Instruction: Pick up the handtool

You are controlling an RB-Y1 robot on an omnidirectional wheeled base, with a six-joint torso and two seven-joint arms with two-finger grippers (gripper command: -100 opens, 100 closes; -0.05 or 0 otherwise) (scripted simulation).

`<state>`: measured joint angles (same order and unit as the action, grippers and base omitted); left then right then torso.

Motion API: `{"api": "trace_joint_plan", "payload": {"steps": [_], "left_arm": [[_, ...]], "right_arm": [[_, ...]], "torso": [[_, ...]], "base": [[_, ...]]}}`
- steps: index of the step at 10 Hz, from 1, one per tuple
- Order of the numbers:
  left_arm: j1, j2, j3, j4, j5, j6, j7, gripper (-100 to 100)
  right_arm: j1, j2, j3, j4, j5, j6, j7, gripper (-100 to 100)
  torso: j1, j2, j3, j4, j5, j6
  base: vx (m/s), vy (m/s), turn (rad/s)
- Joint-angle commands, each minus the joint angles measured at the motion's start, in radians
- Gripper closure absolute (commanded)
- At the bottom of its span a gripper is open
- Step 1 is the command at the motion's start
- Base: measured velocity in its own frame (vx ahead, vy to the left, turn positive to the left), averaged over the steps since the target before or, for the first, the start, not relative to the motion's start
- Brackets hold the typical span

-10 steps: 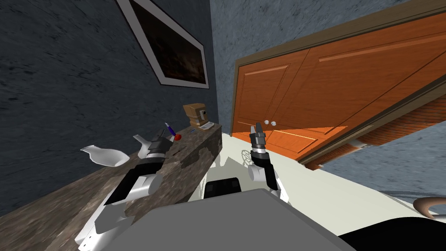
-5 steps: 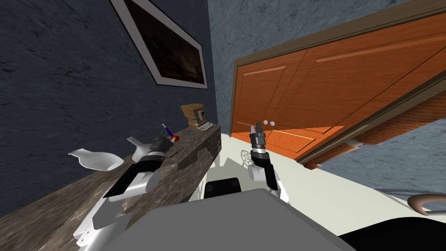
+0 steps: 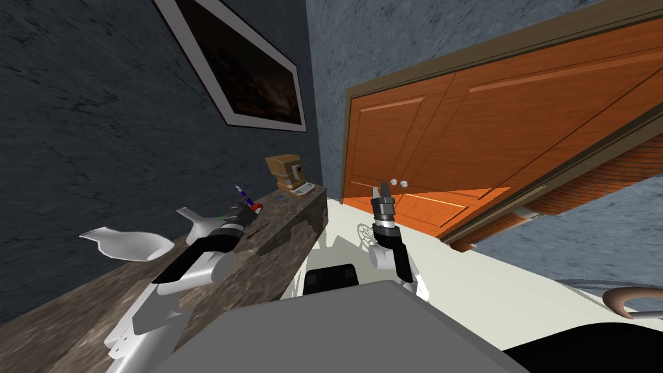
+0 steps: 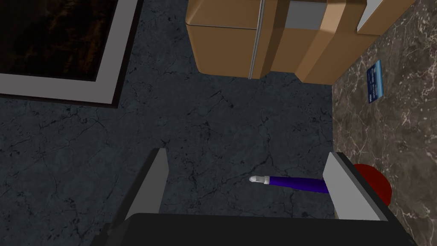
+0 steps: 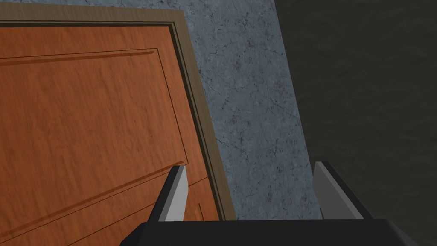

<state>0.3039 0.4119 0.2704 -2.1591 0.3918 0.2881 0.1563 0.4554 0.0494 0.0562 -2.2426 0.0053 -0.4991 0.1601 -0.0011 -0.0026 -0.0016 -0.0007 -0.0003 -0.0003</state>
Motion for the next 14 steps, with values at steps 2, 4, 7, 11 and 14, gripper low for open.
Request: {"api": "trace_joint_plan", "payload": {"steps": [2,4,7,11,14], "left_arm": [[-0.011,0.023,0.014,0.02,0.033,0.07,0.019,-100],[-0.011,0.023,0.014,0.02,0.033,0.113,0.019,-100],[-0.026,0.045,0.026,0.04,0.062,0.194,0.035,-100],[-0.055,0.09,0.05,0.085,0.117,0.305,0.066,-100],[-0.068,0.112,0.06,0.109,0.142,0.389,0.081,-100]], "right_arm": [[0.0,0.0,0.0,0.0,0.0,0.0,0.0,0],[0.0,0.0,0.0,0.0,0.0,0.0,0.0,0],[0.0,0.0,0.0,0.0,0.0,0.0,0.0,0],[0.0,0.0,0.0,0.0,0.0,0.0,0.0,0],[0.0,0.0,0.0,0.0,0.0,0.0,0.0,0]], "torso": [[0.001,0.001,0.001,0.0,0.0,0.0],[0.0,0.0,0.0,0.0,0.0,0.0],[0.0,0.0,0.0,0.0,0.0,0.0],[0.001,0.001,0.001,0.0,0.0,0.0],[0.001,0.001,0.001,0.0,0.0,0.0]], "base": [[0.028,-0.012,-0.017],[0.031,-0.014,-0.004],[0.037,-0.01,-0.012],[0.043,-0.011,-0.009],[0.041,-0.009,-0.004]]}}
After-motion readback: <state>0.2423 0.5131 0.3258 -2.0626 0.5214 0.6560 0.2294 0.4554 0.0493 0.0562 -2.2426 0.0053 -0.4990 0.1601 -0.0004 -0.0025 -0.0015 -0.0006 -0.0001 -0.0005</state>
